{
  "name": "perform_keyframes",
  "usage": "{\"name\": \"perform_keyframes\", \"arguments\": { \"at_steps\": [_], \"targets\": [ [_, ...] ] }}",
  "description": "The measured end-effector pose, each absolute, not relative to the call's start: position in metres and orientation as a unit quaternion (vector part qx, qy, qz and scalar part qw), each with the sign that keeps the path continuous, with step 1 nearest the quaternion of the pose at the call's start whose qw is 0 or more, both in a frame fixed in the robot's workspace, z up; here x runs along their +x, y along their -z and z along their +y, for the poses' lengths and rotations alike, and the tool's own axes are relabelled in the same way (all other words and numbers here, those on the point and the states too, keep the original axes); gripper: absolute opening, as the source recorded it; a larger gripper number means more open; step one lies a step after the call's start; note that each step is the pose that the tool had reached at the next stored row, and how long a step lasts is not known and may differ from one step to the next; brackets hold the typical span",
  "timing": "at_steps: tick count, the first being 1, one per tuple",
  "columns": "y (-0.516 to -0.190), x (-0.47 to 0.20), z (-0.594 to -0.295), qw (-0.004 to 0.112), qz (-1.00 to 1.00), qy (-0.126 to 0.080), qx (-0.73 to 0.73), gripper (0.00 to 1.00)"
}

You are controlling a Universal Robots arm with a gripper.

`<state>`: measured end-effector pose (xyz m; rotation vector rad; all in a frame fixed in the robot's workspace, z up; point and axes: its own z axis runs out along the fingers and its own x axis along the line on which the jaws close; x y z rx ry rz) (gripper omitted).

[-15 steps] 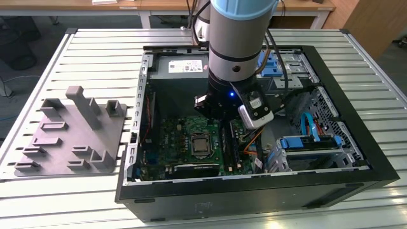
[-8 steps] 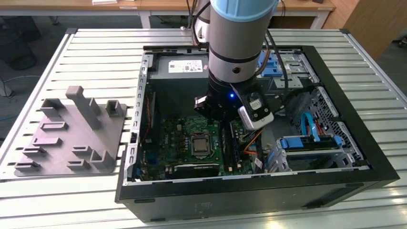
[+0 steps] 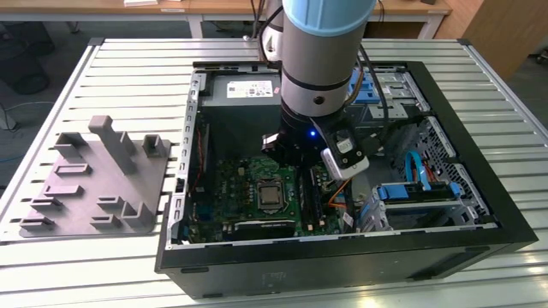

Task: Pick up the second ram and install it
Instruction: 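Insert the second ram into the second slot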

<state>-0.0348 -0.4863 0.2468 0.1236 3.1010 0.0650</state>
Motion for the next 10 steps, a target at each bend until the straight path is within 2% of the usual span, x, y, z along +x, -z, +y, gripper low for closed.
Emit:
{"name": "perform_keyframes", "arguments": {
  "at_steps": [10],
  "targets": [
    [-0.2444,-0.0348,-0.4905,0.019,0.999,-0.021,0.040,0.14]
  ]
}}
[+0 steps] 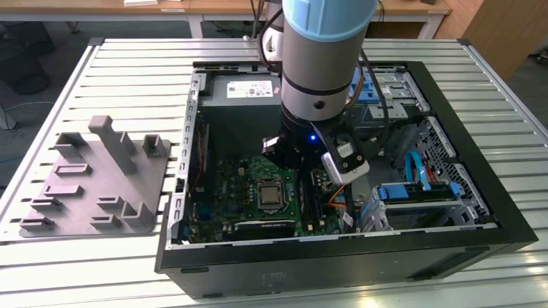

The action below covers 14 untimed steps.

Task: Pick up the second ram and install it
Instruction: 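Insert the second ram into the second slot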

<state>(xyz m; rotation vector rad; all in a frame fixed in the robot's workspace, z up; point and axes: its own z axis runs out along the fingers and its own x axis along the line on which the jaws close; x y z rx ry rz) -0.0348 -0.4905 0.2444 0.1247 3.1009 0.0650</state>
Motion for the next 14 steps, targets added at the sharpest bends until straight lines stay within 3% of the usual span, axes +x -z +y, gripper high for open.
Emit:
{"name": "perform_keyframes", "arguments": {
  "at_steps": [14],
  "targets": [
    [-0.2419,-0.0348,-0.4933,0.019,0.999,-0.021,0.045,0.14]
  ]
}}
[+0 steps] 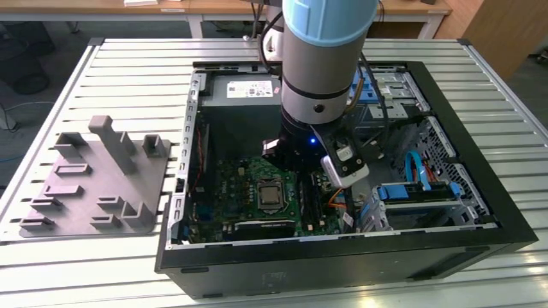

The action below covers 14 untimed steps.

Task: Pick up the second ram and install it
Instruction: 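Insert the second ram into the second slot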

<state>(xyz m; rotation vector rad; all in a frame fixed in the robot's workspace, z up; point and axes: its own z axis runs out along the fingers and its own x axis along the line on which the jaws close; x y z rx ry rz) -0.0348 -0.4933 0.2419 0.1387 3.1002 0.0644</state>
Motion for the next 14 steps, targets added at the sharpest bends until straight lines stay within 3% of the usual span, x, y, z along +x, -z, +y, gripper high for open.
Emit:
{"name": "perform_keyframes", "arguments": {
  "at_steps": [14],
  "targets": [
    [-0.231,-0.035,-0.497,0.019,0.998,-0.021,0.049,0.14]
  ]
}}
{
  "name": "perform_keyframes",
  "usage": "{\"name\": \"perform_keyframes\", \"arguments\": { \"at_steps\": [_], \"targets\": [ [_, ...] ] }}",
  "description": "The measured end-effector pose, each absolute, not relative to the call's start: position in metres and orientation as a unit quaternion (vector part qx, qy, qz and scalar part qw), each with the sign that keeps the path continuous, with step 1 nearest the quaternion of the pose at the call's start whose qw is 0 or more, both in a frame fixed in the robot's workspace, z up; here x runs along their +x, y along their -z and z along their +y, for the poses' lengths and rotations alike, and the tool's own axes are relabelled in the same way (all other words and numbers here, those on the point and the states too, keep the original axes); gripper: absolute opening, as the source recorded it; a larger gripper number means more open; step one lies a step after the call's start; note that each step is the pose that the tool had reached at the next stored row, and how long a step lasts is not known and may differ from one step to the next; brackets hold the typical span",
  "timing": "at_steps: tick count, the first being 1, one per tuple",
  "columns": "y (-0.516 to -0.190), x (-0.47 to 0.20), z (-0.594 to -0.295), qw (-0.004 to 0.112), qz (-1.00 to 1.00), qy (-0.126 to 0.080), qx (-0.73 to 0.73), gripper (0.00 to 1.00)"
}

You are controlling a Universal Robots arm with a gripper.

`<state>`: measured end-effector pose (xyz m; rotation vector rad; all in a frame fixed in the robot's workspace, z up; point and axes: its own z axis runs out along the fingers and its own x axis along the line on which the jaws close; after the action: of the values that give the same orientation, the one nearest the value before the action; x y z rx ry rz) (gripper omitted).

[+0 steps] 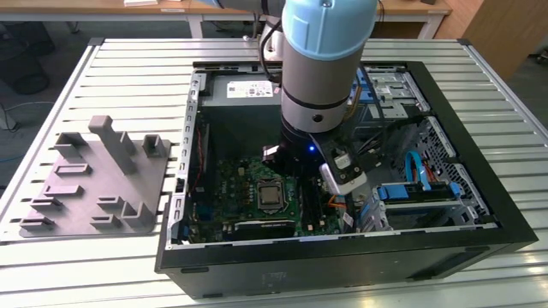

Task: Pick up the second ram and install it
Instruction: 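Insert the second ram into the second slot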

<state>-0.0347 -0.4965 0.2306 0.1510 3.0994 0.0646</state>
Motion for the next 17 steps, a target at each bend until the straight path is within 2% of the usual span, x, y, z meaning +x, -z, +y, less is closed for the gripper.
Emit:
{"name": "perform_keyframes", "arguments": {
  "at_steps": [17],
  "targets": [
    [-0.216,-0.033,-0.497,0.019,0.999,-0.015,0.049,0.14]
  ]
}}
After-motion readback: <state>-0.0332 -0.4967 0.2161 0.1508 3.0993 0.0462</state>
